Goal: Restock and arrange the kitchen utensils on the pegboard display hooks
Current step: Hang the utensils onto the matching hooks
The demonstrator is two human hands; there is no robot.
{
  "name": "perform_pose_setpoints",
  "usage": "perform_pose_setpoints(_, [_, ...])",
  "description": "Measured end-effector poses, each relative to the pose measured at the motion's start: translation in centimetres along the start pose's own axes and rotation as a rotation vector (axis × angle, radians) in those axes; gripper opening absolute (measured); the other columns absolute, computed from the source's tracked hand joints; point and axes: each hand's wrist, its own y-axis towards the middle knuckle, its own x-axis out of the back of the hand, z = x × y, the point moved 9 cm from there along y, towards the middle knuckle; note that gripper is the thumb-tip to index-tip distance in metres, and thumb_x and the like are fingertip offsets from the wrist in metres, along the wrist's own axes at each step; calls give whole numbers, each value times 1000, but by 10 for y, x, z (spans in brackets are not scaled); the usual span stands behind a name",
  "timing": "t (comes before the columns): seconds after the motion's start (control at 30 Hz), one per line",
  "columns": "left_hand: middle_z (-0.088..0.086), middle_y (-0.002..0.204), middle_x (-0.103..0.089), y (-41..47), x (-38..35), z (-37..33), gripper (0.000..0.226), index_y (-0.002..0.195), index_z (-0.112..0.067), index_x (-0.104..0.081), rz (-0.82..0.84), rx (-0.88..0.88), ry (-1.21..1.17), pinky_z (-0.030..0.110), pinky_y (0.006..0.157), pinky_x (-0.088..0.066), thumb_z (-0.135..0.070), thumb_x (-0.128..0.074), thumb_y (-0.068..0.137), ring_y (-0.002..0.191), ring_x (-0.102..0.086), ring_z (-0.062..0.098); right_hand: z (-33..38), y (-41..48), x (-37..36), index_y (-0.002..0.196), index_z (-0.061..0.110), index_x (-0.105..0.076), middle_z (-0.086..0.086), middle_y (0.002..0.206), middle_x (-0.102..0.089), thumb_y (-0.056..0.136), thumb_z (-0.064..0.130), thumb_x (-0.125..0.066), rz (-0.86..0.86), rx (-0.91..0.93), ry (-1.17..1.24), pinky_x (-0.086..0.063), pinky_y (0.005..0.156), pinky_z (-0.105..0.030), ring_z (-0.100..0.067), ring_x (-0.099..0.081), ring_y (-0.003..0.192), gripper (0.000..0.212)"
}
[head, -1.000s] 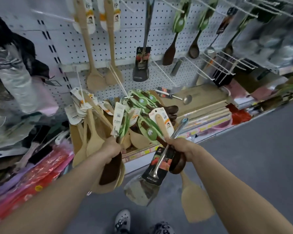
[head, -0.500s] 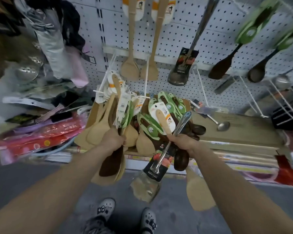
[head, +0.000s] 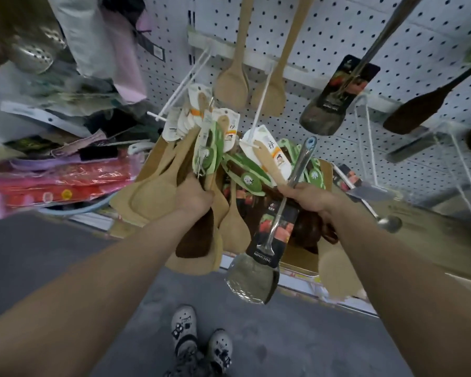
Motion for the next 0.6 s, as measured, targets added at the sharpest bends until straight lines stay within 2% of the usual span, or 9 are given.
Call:
perform_pose_setpoints(0.03, [19,117,-61,0,-4,-1,43,127,-3,-47,-1,-7,3,38,87,-47,-17,-62,89,109,-57,37,2,4,2,131,8,-55,-4,114,-63,100,39,-53,-3,6,-32,-45,92,-30,-19,-59,101,44])
perform_pose_setpoints(0.13, [21,117,-60,-2,-14,5,39,125,-2,-45,-6,-21,28,35,83,-44,-17,-59,91,110,-57,38,8,22,2,133,8,-52,-2,119,-58,101,40,-50,7,31,-152,-37,91,-27,-17,-53,104,45])
perform_pose_setpoints(0.27, [23,117,-60,-4,-18,13,39,124,-1,-44,-32,-13,55,39,86,-44,-15,-58,91,110,-56,40,11,43,3,132,7,-54,-9,130,-58,101,40,-48,-5,73,-310,-40,99,-31,-24,-54,112,46])
perform_pose_setpoints(0.4, [24,116,-60,-7,-17,12,38,122,0,-43,-56,5,57,40,88,-45,-15,-58,91,109,-57,40,16,55,13,135,5,-49,-10,123,-55,101,46,-46,-74,77,-448,-40,89,-30,-25,-51,105,54])
perform_pose_setpoints(0.5, [26,115,-61,-12,-17,10,38,122,1,-42,-90,30,83,41,86,-44,-14,-58,91,108,-57,43,30,59,16,132,4,-51,-11,118,-58,101,41,-48,-103,155,-457,-38,80,-28,-23,-51,95,49])
perform_pose_setpoints(0.6, [27,113,-61,-18,-21,9,39,122,1,-42,-110,62,79,42,85,-45,-15,-58,90,106,-57,43,32,61,18,129,3,-53,-14,114,-61,102,40,-48,-113,194,-465,-41,78,-31,-24,-54,91,46])
